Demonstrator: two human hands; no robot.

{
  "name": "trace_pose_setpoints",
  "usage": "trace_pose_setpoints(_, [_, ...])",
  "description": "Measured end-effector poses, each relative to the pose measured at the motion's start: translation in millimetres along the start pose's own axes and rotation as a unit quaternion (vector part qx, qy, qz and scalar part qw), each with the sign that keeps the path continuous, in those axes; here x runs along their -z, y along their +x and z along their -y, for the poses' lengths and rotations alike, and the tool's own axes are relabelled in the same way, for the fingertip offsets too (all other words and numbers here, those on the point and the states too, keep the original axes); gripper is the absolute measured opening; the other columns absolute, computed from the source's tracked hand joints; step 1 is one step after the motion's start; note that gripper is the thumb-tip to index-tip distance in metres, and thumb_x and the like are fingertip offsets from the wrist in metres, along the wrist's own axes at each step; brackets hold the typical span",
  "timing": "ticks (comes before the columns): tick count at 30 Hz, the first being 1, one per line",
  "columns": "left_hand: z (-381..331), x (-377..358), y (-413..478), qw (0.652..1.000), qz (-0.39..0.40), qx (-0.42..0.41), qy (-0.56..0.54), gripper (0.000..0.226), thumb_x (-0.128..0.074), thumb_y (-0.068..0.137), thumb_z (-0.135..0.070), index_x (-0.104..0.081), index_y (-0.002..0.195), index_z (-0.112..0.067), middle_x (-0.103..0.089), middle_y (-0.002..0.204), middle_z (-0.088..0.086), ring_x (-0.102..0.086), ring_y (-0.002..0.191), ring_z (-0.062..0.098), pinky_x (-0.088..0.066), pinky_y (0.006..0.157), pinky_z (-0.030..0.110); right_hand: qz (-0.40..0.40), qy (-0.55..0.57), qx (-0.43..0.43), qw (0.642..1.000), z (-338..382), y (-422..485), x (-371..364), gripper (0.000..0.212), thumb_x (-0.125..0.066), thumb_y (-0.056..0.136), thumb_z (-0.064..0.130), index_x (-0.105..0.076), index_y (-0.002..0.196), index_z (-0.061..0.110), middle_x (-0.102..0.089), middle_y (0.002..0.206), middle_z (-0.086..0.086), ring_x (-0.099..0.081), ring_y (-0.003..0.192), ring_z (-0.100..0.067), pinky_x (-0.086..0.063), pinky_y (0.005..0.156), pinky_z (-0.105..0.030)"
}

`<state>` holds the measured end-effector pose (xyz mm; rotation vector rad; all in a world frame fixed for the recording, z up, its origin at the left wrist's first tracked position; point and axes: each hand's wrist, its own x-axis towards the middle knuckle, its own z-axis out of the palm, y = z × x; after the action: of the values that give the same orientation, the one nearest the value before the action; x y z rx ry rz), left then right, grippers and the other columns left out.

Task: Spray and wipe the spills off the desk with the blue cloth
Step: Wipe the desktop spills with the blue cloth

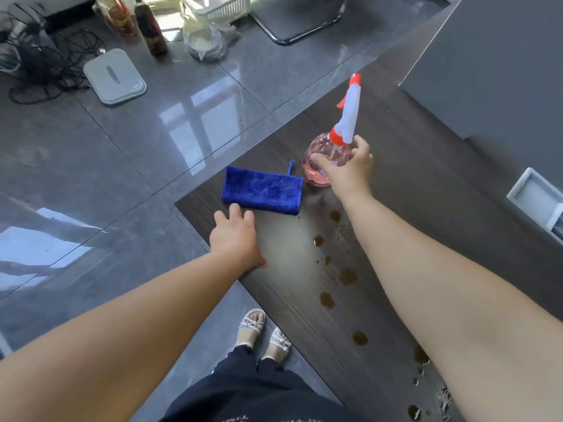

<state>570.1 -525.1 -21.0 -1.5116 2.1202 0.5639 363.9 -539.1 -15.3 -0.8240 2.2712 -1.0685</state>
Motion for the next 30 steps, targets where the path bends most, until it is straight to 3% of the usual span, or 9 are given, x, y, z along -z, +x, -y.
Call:
trace_pose_setpoints(4, [1,-1,1,1.000,-0.005,-0.001,0.005,0.097,-0.079,0.061,-0.056,-0.032,0.137,-0.016,-0.026,0.137,0.007,-0.030,0.123,0.030,-0.049,0.084,0.036,0.001,-0.010,0.006,1.000,7,7,-7,0.075,-0.078,0.072,0.040,-0.044,0.132,0.013,-0.048,0.128,-0.006,-0.051,0.113,-0.019,-0.046,0.092,-0.033])
trace_pose_setpoints(8, [3,-3,2,1.000,-0.014,-0.005,0.005,0.096,-0.079,0.062,-0.056,-0.033,0.136,-0.016,-0.027,0.136,0.007,-0.031,0.122,0.030,-0.049,0.084,0.037,-0.042,0.033,-0.026,0.998,10,6,-9,0.089,-0.081,0.070,0.037,-0.033,0.140,0.010,-0.040,0.138,-0.009,-0.045,0.121,-0.020,-0.040,0.100,-0.034])
trace_pose_setpoints(11, [4,-5,1,1.000,-0.024,-0.010,0.004,0.092,-0.077,0.064,-0.057,-0.035,0.134,-0.015,-0.028,0.135,0.007,-0.031,0.122,0.030,-0.049,0.083,0.037,-0.153,0.008,0.082,0.985,-5,-34,-14,0.041,-0.074,0.076,0.023,-0.054,0.106,0.004,-0.050,0.103,-0.005,-0.050,0.091,-0.020,-0.044,0.086,-0.034])
trace_pose_setpoints(14, [8,-8,-1,0.999,-0.033,-0.024,-0.006,0.078,-0.070,0.072,-0.056,-0.038,0.132,-0.017,-0.031,0.133,0.006,-0.032,0.121,0.030,-0.047,0.083,0.037,0.010,-0.122,0.299,0.946,-26,-75,-30,0.015,-0.069,0.076,0.016,-0.064,0.089,0.010,-0.058,0.090,-0.004,-0.054,0.087,-0.029,-0.038,0.081,-0.027])
trace_pose_setpoints(18, [27,0,8,0.989,-0.120,-0.037,-0.071,0.040,-0.058,0.086,-0.037,-0.047,0.120,-0.017,-0.042,0.127,0.005,-0.041,0.116,0.029,-0.043,0.080,0.038,0.181,-0.324,0.294,0.881,-24,-65,-48,0.049,-0.073,0.077,0.034,-0.060,0.121,0.017,-0.054,0.122,-0.005,-0.045,0.114,-0.028,-0.038,0.095,-0.037])
trace_pose_setpoints(21, [39,9,30,0.976,-0.201,-0.077,-0.033,0.046,-0.059,0.086,-0.029,-0.045,0.128,-0.017,-0.038,0.138,0.004,-0.034,0.125,0.030,-0.041,0.088,0.039,0.180,-0.367,0.305,0.860,-18,-54,-48,0.043,-0.068,0.083,0.029,-0.058,0.123,0.018,-0.052,0.126,-0.004,-0.043,0.117,-0.026,-0.038,0.093,-0.036])
trace_pose_setpoints(25, [48,13,56,0.973,-0.182,-0.143,-0.003,0.047,-0.057,0.088,-0.029,-0.046,0.133,-0.021,-0.038,0.143,0.000,-0.031,0.130,0.029,-0.035,0.098,0.040,0.156,-0.379,0.345,0.844,-19,-50,-50,0.027,-0.061,0.085,0.017,-0.066,0.111,0.013,-0.061,0.115,-0.008,-0.053,0.105,-0.031,-0.044,0.078,-0.037])
trace_pose_setpoints(28, [53,16,66,0.963,-0.213,-0.162,0.031,0.036,-0.049,0.094,-0.028,-0.050,0.130,-0.022,-0.046,0.138,0.001,-0.036,0.128,0.028,-0.032,0.099,0.040,0.114,-0.337,0.368,0.859,-16,-44,-52,0.019,-0.060,0.075,0.014,-0.072,0.090,0.009,-0.069,0.090,-0.013,-0.063,0.080,-0.037,-0.048,0.068,-0.039])
trace_pose_setpoints(30, [53,23,65,0.955,-0.240,-0.175,0.020,0.032,-0.042,0.097,-0.026,-0.052,0.127,-0.020,-0.053,0.132,0.003,-0.039,0.125,0.028,-0.030,0.099,0.038,0.117,-0.305,0.333,0.884,-6,-46,-45,0.024,-0.055,0.080,0.019,-0.069,0.097,0.010,-0.068,0.095,-0.011,-0.062,0.086,-0.033,-0.045,0.075,-0.039])
